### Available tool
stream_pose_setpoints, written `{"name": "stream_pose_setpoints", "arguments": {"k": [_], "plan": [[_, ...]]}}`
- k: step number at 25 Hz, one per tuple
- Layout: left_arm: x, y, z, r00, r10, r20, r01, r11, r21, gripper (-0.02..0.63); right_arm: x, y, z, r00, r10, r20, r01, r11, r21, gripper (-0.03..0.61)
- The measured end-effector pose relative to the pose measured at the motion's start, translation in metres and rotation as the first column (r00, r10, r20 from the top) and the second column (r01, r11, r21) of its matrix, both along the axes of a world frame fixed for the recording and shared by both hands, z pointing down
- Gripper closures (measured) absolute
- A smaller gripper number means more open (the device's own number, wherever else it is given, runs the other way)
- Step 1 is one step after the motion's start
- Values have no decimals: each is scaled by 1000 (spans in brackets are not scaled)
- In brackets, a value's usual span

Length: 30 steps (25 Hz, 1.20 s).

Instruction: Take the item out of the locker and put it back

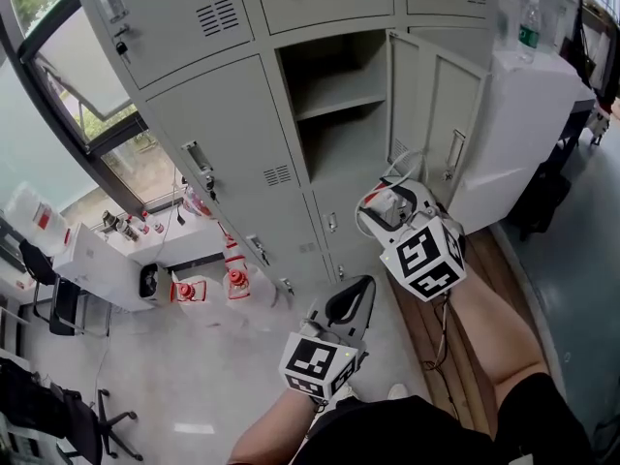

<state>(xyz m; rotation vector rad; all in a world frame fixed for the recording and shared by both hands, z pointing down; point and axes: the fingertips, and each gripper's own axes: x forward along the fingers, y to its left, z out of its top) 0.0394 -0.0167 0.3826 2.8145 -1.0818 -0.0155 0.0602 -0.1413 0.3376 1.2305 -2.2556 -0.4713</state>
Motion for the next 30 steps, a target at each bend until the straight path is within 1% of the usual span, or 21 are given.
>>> {"name": "stream_pose_setpoints", "arguments": {"k": [8, 16, 23, 30], "plan": [[24, 35, 4, 999, -33, 9, 33, 999, 0, 597, 22, 49, 12, 999, -37, 33, 38, 999, -15, 287], [38, 53, 12, 998, -69, 14, 69, 998, -8, 597, 41, 81, 27, 996, -53, 70, 55, 998, -37, 287], [54, 58, 16, 997, -81, 18, 81, 997, -11, 597, 59, 92, 32, 995, -60, 76, 63, 997, -41, 288], [72, 55, 21, 997, -77, 14, 77, 997, -25, 597, 76, 90, 38, 995, -57, 78, 61, 997, -52, 288]]}}
